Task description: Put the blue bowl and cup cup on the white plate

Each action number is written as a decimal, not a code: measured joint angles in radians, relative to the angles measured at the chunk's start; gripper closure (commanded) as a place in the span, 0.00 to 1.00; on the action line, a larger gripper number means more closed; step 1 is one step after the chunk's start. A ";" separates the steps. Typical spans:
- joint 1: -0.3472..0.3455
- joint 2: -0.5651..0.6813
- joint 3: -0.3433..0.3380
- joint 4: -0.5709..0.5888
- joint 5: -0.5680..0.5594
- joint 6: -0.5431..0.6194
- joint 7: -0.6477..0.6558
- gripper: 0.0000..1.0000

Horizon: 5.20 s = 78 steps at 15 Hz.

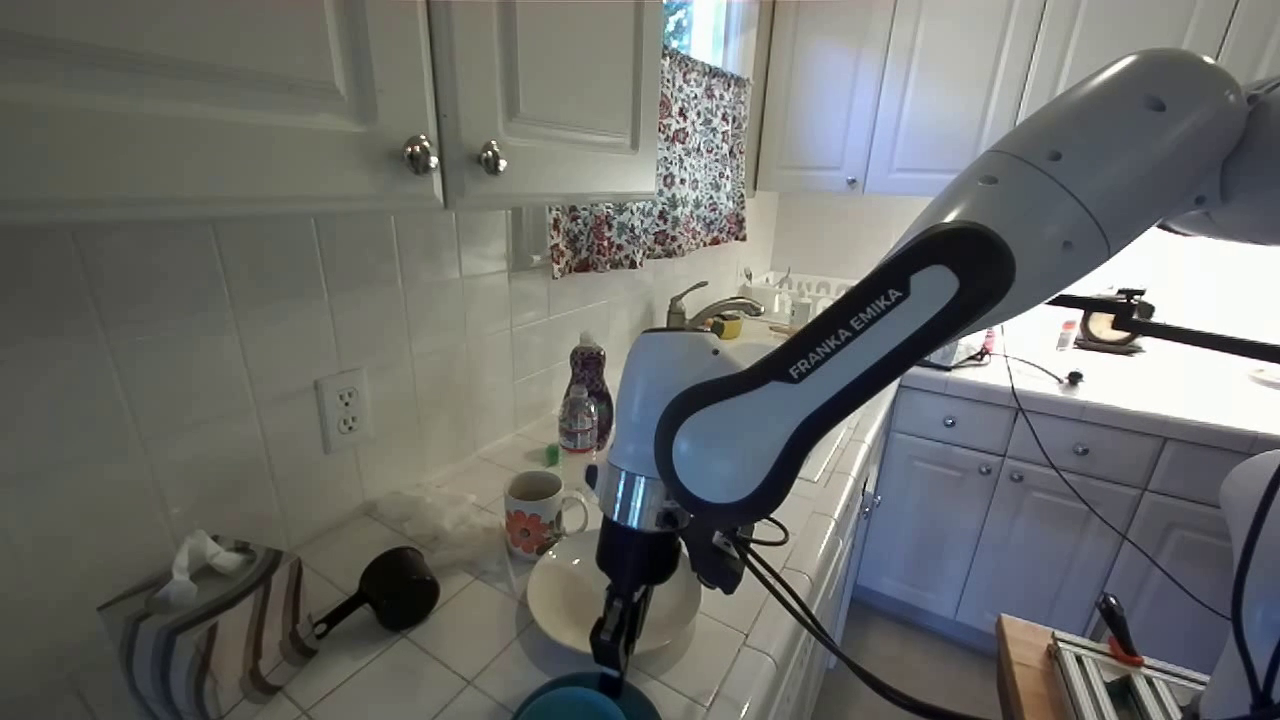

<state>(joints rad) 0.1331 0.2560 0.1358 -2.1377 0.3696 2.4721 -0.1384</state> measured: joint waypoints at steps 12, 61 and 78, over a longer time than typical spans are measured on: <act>-0.069 -0.092 0.002 -0.024 0.103 -0.001 0.000 0.99; -0.184 -0.036 -0.160 -0.045 0.217 0.000 0.223 0.43; -0.150 -0.353 -0.143 -0.150 -0.061 -0.358 0.232 0.00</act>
<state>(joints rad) -0.0169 -0.0968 -0.0073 -2.2873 0.3082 2.1139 0.0937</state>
